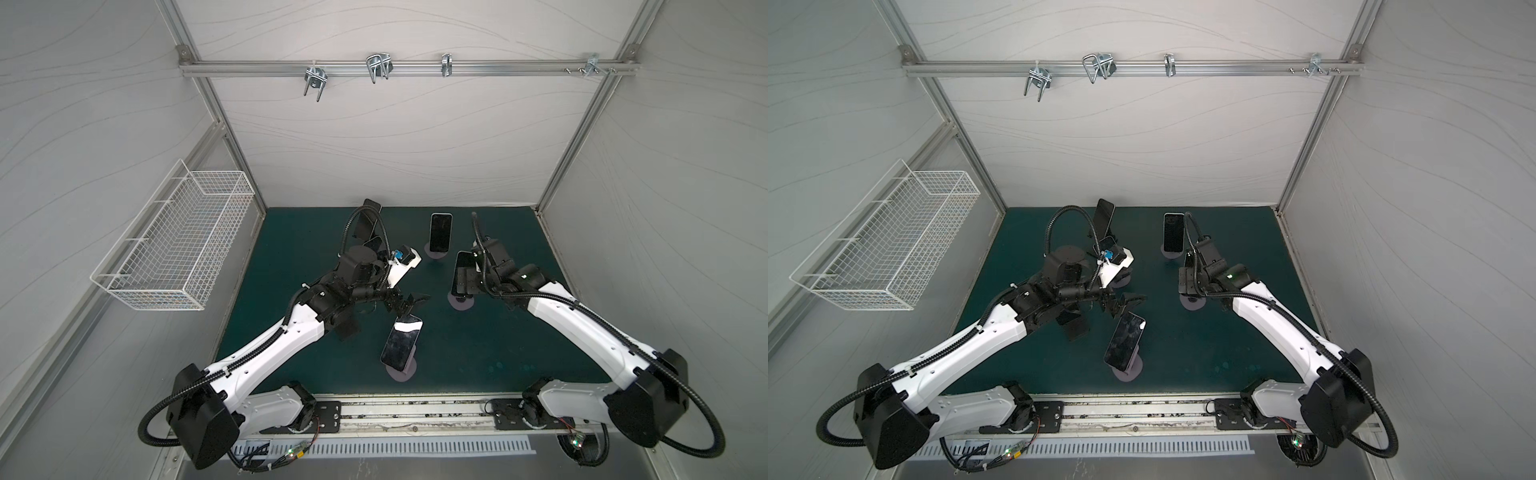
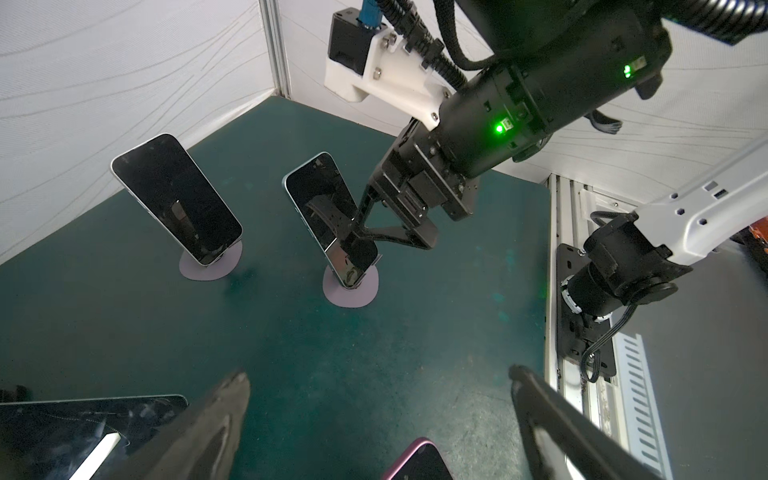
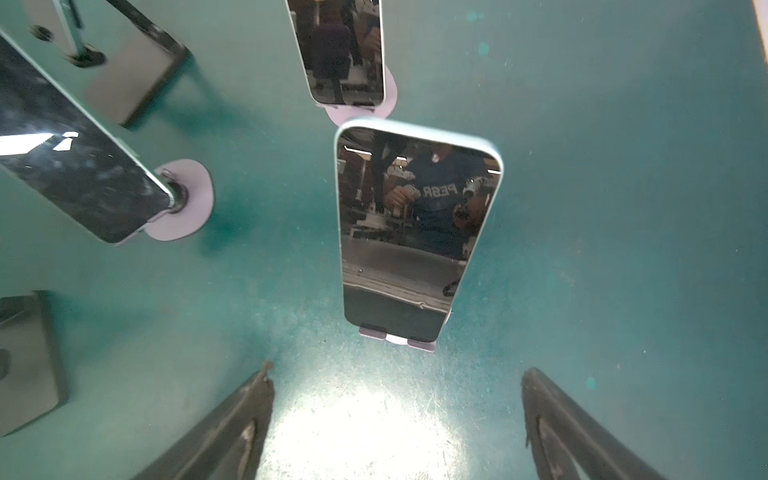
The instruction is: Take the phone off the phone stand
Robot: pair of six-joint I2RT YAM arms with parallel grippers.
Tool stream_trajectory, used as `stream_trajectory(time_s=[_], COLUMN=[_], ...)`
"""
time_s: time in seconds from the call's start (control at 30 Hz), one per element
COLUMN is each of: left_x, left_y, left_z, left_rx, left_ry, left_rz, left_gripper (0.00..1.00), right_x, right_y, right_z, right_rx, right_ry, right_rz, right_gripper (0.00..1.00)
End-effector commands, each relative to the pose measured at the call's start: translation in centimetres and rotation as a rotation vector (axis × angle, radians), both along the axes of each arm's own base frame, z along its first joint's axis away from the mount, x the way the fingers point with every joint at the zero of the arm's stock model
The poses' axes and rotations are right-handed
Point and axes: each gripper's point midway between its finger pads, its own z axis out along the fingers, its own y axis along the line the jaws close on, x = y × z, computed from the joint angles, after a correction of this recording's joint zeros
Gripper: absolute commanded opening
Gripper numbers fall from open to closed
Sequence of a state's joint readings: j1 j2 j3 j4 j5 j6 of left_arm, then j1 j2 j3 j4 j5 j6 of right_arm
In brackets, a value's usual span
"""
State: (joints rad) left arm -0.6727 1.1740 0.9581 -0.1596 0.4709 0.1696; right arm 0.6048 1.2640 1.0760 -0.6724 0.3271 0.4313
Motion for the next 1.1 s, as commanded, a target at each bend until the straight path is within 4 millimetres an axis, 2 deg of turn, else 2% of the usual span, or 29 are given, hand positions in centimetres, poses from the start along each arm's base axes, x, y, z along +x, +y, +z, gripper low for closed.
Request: stream_trajectory(time_s=[0.0, 0.37, 0.87, 1.07], left_x=[0.1, -1.6, -2.0, -1.9], left_y=[-0.6, 0.1, 0.2, -0.4], left_z=[0.5, -0.6, -1.7, -1.8], left_rx=[0.010, 0.060, 0.113, 0.108], left_ry=[-0.020, -0.148, -0.185, -0.169], left_rz=[-0.024, -0.039, -0.018, -0.033], left_gripper=[0.99, 0.99, 0.99, 0.99], right_x=[0.6, 1.5, 2.7, 3.2], right_y=[0.0, 0.1, -0.1, -0.1], right_z=[0.8, 0.4, -0.1, -0.6], right_rx=[0.009, 0.004, -0.026, -0.053], right_ry=[-0.023, -0.049, -0.081, -0.076], right_rz=[-0.040, -0.067, -0.108, -0.120], right_gripper=[0.94, 0.94, 0.95, 0.96])
